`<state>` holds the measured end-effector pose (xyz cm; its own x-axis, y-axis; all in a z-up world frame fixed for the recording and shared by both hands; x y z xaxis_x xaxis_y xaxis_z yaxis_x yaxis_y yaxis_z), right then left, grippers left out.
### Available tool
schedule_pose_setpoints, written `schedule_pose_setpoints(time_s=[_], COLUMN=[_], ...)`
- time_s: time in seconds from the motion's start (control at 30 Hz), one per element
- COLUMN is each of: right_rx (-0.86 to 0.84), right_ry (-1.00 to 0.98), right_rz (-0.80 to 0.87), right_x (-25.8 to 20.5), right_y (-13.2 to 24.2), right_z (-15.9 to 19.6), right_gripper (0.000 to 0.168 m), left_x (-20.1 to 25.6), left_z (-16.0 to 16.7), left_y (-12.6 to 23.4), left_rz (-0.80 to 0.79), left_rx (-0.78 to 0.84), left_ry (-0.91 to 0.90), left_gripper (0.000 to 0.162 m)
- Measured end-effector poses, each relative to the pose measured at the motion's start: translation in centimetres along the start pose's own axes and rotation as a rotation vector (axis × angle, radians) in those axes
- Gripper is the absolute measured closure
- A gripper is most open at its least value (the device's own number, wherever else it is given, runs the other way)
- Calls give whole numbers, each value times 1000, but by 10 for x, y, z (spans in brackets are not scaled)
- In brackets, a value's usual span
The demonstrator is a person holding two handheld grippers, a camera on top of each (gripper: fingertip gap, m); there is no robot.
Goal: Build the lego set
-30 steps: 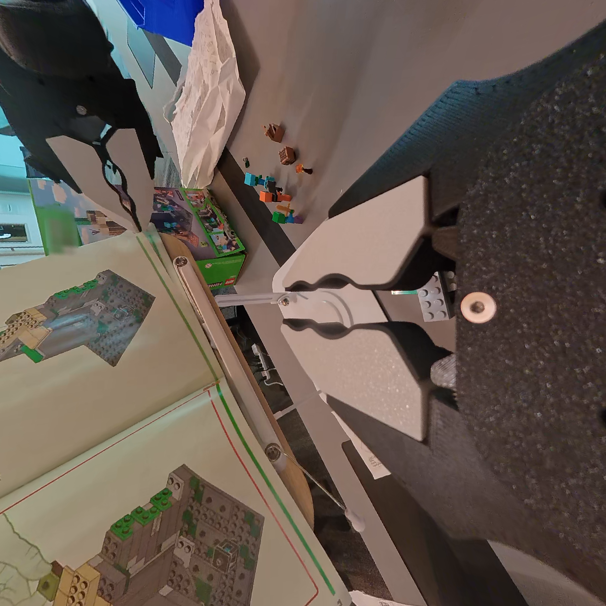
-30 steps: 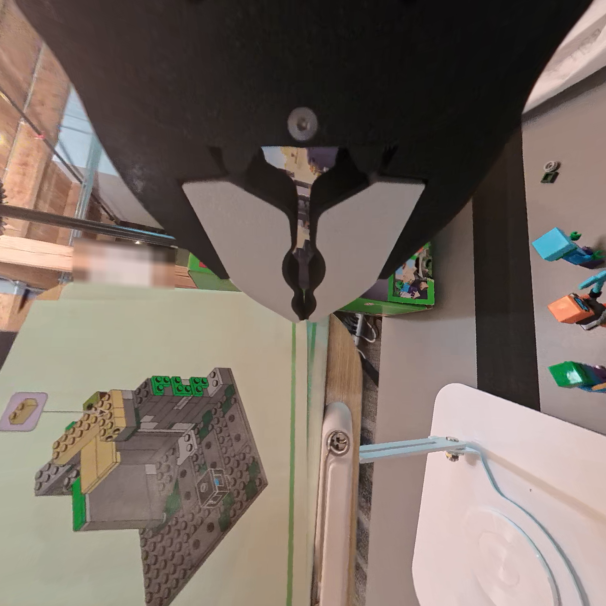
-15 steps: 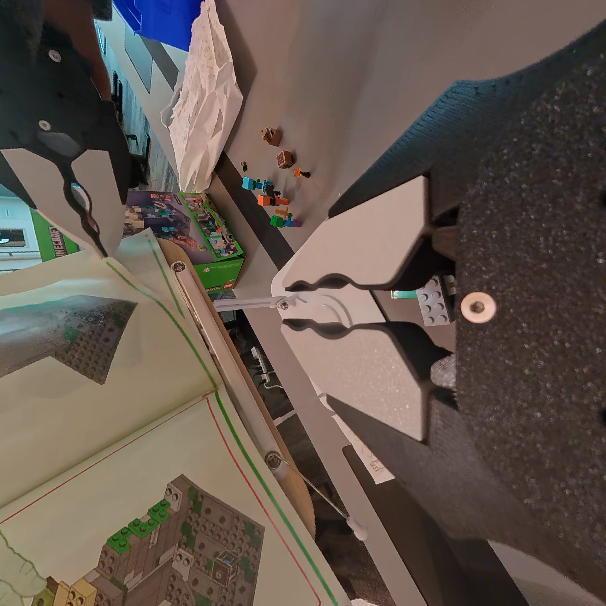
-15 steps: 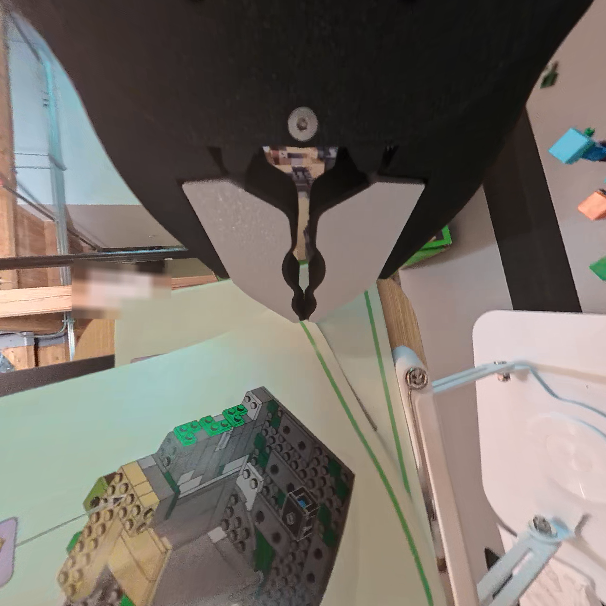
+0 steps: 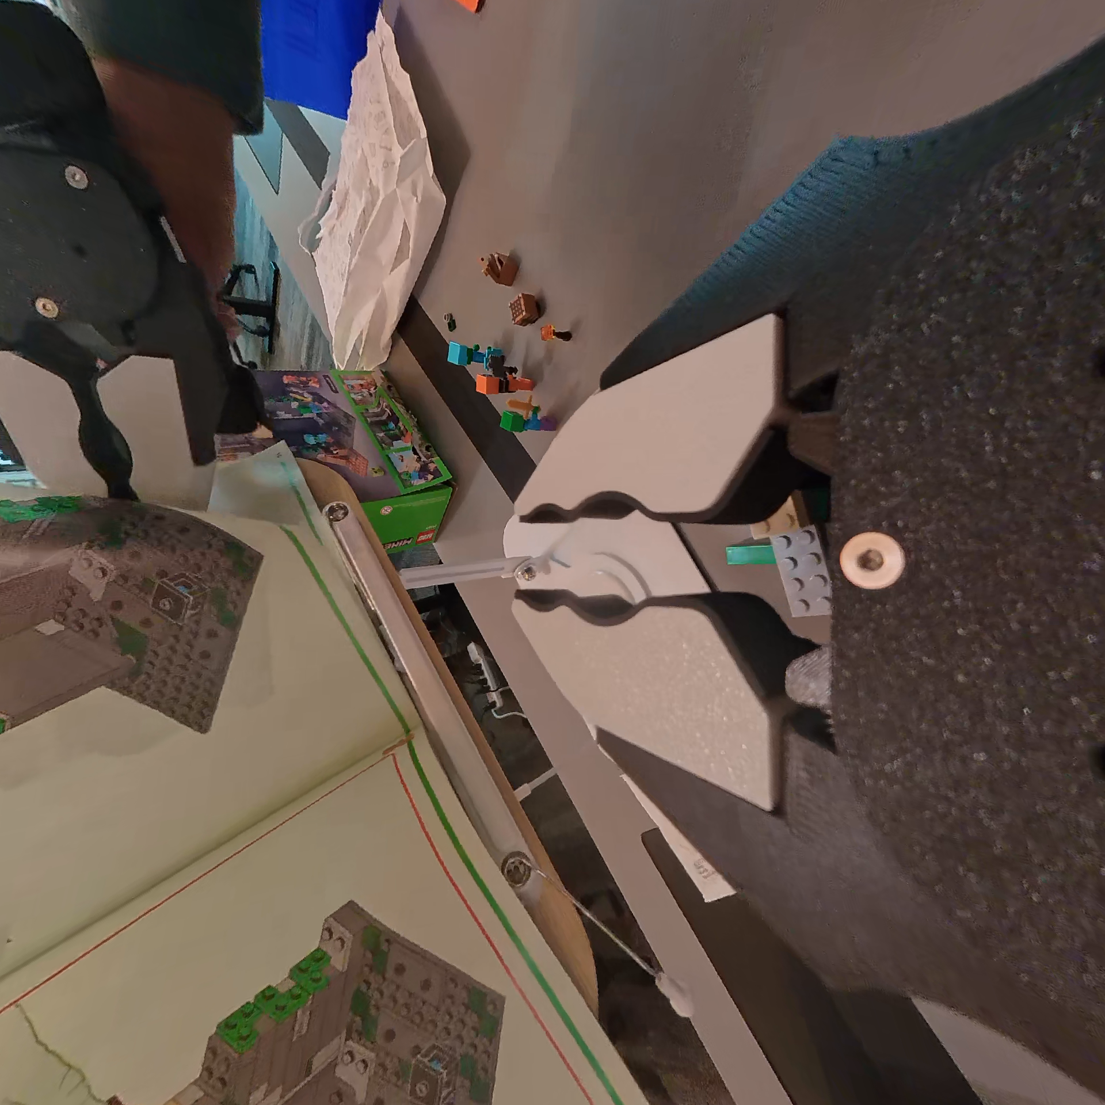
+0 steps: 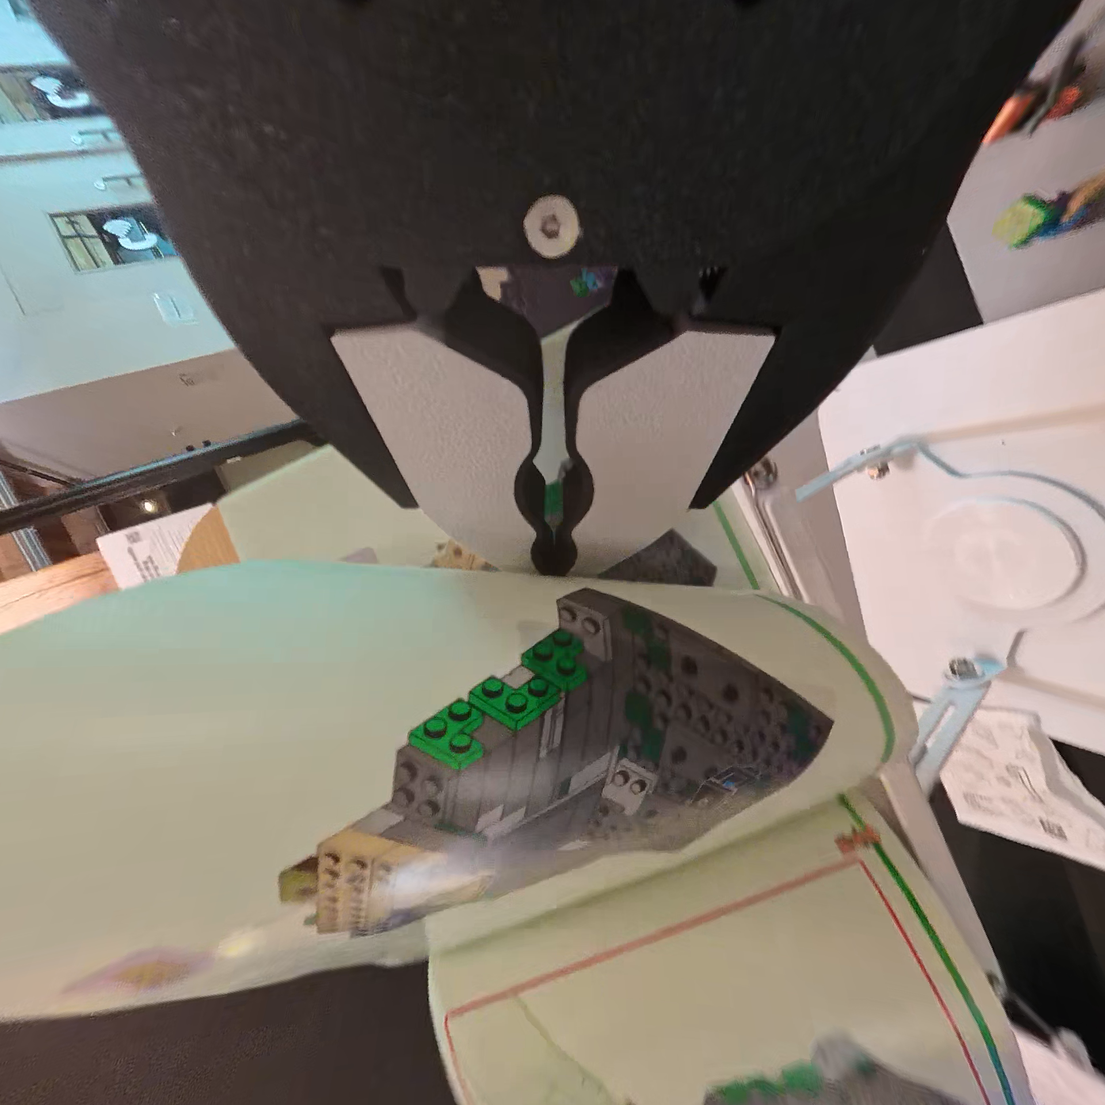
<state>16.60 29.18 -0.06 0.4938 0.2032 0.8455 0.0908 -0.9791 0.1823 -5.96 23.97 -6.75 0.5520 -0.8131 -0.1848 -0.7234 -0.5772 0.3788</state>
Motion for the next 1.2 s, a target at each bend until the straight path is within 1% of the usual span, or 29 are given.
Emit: schedule_pose_setpoints(time_s=[0.17, 0.23, 0.27, 0.47, 0.57, 0.63, 0.73, 0.8, 0.83, 0.97, 1.0, 1.07, 1.1, 1.2], right_rx=[124, 147, 149, 224, 274, 304, 320, 320, 318, 321, 323, 323, 321, 302], right_ry=[-40, -55, -69, -107, -125, -122, -98, -82, -75, -76, -76, -62, -56, -49], right_rz=[-62, -116, -146, -241, -244, -243, -242, -237, -234, -250, -256, -261, -263, -257], right_x=[-5, -9, -11, -21, -22, -24, -27, -31, -33, -41, -43, -47, -48, -50], right_y=[8, 10, 12, 20, 25, 28, 30, 29, 29, 26, 25, 23, 21, 19], right_z=[-29, -38, -42, -65, -78, -87, -98, -103, -105, -112, -115, -118, -119, -116], right_gripper=[168, 141, 136, 127, 126, 128, 127, 127, 128, 129, 130, 131, 131, 131], left_x=[-5, -8, -10, -29, -37, -39, -36, -32, -29, -15, -12, -12, -15, -29], left_z=[-7, -9, -11, -19, -20, -21, -26, -32, -35, -44, -45, -45, -45, -43], left_y=[7, 10, 12, 24, 30, 31, 35, 43, 47, 53, 52, 48, 47, 53], left_rz=[-16, -24, -31, -74, -95, -93, -11, 67, 73, 31, 0, -125, -176, -277], left_rx=[37, 53, 61, 105, 108, 98, 136, 181, 193, 196, 185, 164, 160, 197], left_ry=[14, 21, 26, 65, 58, 41, 26, 38, 21, -92, -114, -148, -147, -80], left_gripper=[133, 131, 130, 122, 116, 109, 97, 92, 90, 83, 82, 87, 95, 139])
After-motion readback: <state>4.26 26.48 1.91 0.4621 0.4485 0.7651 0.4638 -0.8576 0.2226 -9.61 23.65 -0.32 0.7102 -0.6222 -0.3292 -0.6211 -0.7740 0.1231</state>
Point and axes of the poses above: each gripper's, where its closed fingertips meet, y back along the fingers, z out of its underside, x = y × z across the jaws, the point moved 9 cm from there along y, back along the fingers, and after that the axes turned 13 degrees about -x, right-handed, at the moved point
